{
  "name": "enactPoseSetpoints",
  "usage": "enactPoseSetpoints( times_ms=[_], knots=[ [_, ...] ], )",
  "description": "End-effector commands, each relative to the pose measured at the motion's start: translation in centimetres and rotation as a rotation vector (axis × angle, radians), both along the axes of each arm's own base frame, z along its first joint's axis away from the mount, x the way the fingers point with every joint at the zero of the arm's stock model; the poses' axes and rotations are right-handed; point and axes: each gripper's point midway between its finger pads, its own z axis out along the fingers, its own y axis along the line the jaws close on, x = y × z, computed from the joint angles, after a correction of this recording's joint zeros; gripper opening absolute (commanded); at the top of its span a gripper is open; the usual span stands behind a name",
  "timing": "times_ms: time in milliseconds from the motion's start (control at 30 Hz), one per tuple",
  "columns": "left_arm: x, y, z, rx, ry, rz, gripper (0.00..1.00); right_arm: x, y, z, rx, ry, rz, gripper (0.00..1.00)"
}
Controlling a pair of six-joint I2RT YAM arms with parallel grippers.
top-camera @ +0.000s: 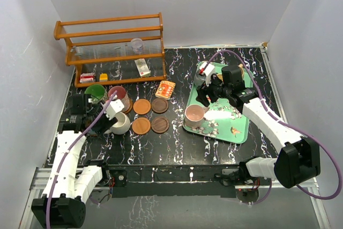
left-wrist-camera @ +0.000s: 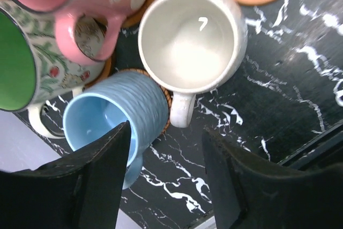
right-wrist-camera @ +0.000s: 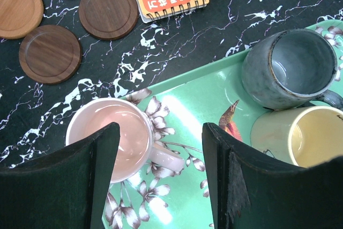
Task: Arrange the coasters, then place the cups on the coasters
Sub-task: Place the cup on the coaster.
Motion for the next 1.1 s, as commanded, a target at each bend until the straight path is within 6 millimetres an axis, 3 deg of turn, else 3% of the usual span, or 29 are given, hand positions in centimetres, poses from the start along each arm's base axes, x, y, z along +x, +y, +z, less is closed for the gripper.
enactPoseSetpoints(
  times_ms=[0, 267, 433, 733, 1067],
  knots=[
    [-0.7, -3.2, 2.6, -0.186, 0.052, -0.026, 0.56, 0.7, 0.2, 1.0, 0.020, -0.036, 0.005, 0.61],
    [1.8, -6.8, 5.5, -0.389, 0.059, -0.087, 0.59, 0.5, 0.1, 0.7, 0.015, -0.034, 0.007, 0.61],
    [2.7, -8.9, 5.5, -0.415, 0.091, -0.195, 0.58, 0.4, -0.3, 0.7, 0.011, -0.040, -0.004, 0.61],
    [2.3, -12.5, 2.3, -0.273, 0.143, -0.453, 0.58, 0.6, -1.9, 0.9, 0.043, -0.030, -0.037, 0.62],
    [1.6, -12.0, -2.6, -0.060, 0.261, -0.590, 0.58, 0.8, -3.0, 0.9, 0.064, -0.016, -0.056, 0.62]
  ],
)
